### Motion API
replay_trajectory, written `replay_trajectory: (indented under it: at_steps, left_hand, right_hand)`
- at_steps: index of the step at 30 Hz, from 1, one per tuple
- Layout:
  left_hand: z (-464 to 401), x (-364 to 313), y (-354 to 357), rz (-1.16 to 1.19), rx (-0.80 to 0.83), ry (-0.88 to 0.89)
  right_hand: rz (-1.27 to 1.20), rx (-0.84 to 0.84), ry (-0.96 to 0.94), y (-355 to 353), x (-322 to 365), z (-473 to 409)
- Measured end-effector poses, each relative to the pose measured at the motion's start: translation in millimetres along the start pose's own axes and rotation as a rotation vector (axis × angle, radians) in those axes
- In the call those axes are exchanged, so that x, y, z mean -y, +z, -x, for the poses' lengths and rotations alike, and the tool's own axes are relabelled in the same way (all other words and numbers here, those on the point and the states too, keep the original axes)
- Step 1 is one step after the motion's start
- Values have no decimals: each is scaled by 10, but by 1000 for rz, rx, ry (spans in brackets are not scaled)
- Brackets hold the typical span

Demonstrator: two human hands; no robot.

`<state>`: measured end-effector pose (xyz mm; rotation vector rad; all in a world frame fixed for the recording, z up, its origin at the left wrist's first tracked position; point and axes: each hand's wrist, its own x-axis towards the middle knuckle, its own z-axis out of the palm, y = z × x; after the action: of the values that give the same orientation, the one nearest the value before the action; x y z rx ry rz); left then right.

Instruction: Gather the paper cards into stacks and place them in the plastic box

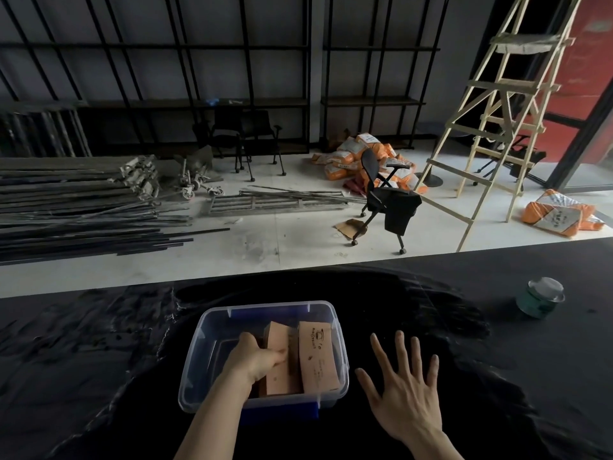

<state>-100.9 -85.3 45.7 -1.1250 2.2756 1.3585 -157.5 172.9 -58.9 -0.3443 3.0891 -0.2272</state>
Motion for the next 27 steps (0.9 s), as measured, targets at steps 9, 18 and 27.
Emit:
replay_trajectory:
  at_steps: [9, 18, 27]
  left_hand:
    - [14, 13, -10, -414, -101, 91]
    - [35, -48, 174, -401, -131, 161]
    - [124, -21, 58, -444, -183, 199]
  right_hand:
    - [-8, -3, 0, 2, -11, 2]
    - [-14, 22, -4, 33, -27, -11]
    - [13, 90, 1, -48, -7, -3]
